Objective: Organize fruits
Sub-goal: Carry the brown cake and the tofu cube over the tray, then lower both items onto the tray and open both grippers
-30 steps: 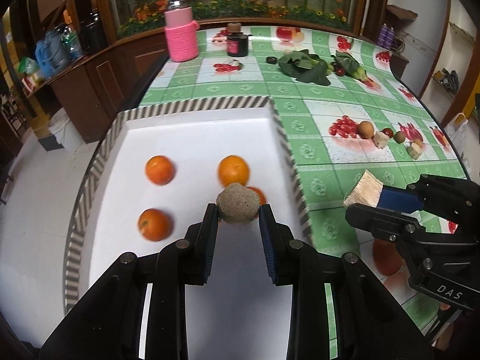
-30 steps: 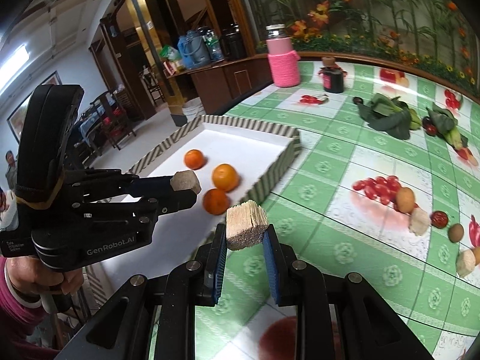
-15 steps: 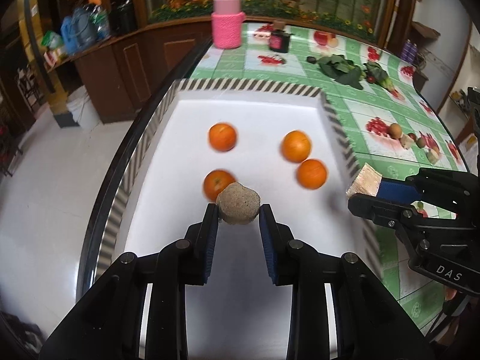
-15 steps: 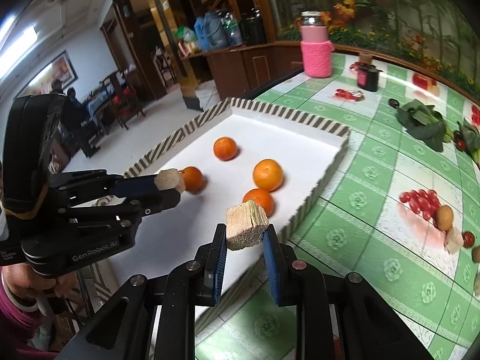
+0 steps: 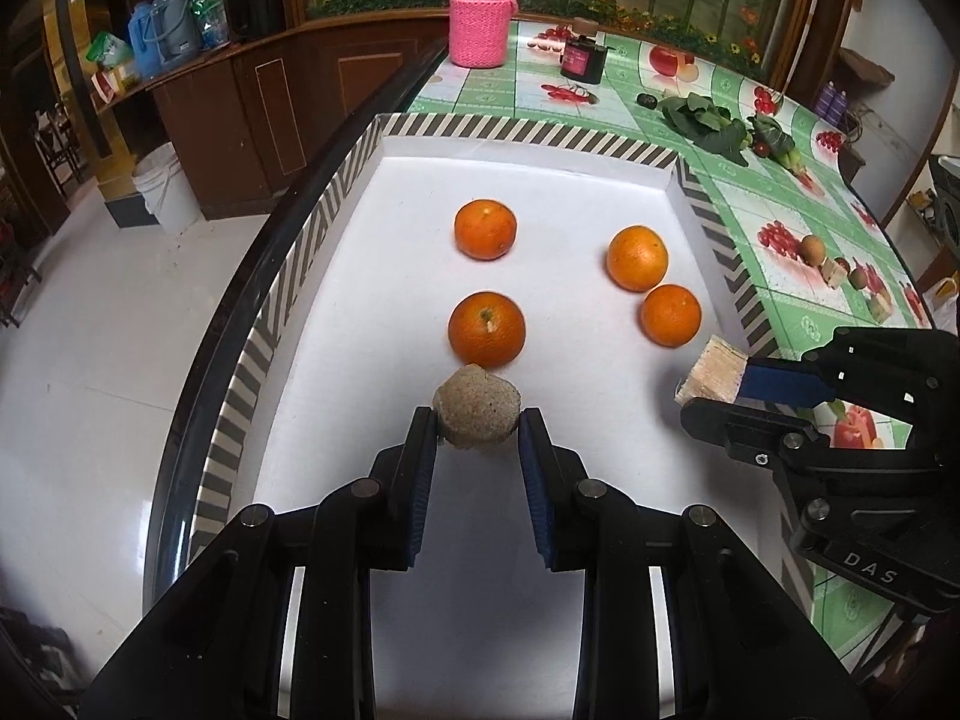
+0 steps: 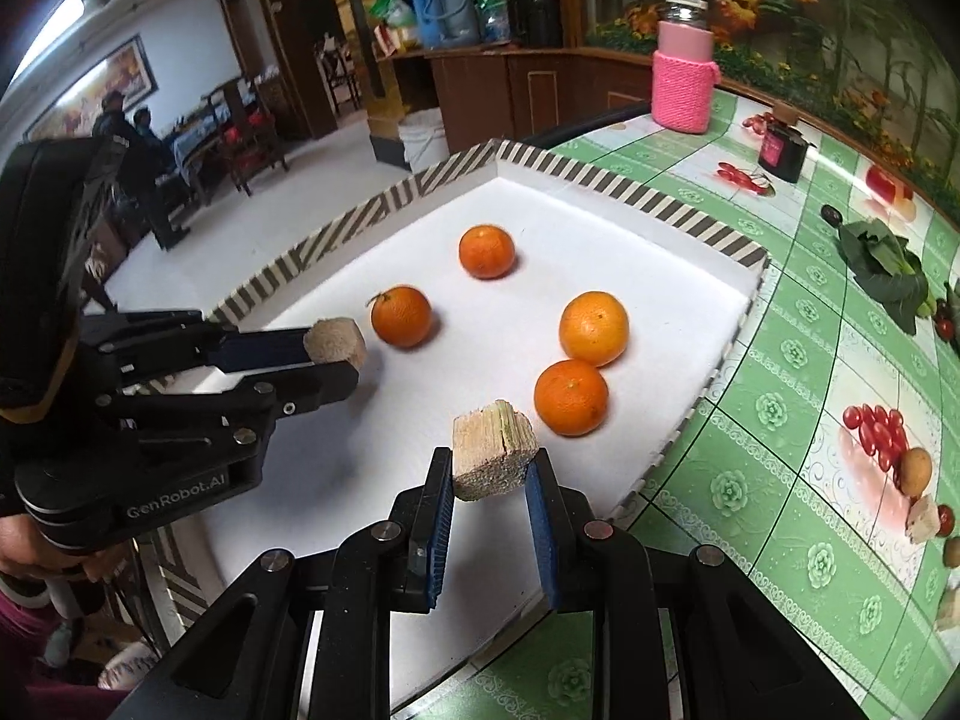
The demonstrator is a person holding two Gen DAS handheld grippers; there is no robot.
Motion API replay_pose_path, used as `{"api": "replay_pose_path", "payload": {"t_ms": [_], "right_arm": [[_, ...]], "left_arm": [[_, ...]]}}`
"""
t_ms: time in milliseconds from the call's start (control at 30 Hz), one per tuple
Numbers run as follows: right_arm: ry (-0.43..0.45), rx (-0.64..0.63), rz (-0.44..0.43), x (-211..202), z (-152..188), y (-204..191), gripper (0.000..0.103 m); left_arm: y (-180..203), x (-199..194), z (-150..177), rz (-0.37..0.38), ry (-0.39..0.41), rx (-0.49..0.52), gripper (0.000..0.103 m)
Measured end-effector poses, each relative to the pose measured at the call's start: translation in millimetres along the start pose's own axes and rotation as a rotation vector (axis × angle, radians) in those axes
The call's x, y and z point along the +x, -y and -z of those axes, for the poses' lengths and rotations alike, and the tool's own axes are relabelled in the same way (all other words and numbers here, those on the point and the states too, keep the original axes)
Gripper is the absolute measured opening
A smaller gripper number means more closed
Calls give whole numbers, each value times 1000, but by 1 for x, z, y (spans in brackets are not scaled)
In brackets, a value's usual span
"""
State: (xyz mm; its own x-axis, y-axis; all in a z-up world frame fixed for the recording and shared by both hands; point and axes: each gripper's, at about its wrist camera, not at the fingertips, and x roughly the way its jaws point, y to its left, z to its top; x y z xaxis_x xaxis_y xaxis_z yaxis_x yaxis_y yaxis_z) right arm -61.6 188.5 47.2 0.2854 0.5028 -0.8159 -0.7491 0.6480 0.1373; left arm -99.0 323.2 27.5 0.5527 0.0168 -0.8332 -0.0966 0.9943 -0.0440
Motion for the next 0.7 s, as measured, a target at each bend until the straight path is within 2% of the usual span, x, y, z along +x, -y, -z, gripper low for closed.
{"api": "replay_pose_path", "payload": {"t_ms": [233, 367, 533, 700], "right_arm": [[-70, -78, 67, 11, -4, -10, 23], [-92, -99, 64, 15, -6, -12, 23], [-58, -62, 7, 11, -4, -7, 23], [17, -16, -23, -6, 3, 2, 23]], "left_arm": [[2, 6, 2, -17, -17, -16, 27], [9, 8, 3, -33, -34, -7, 27], [9, 10, 3, -40, -46, -9, 27], [9, 13, 2, -39, -50, 4, 29]]}}
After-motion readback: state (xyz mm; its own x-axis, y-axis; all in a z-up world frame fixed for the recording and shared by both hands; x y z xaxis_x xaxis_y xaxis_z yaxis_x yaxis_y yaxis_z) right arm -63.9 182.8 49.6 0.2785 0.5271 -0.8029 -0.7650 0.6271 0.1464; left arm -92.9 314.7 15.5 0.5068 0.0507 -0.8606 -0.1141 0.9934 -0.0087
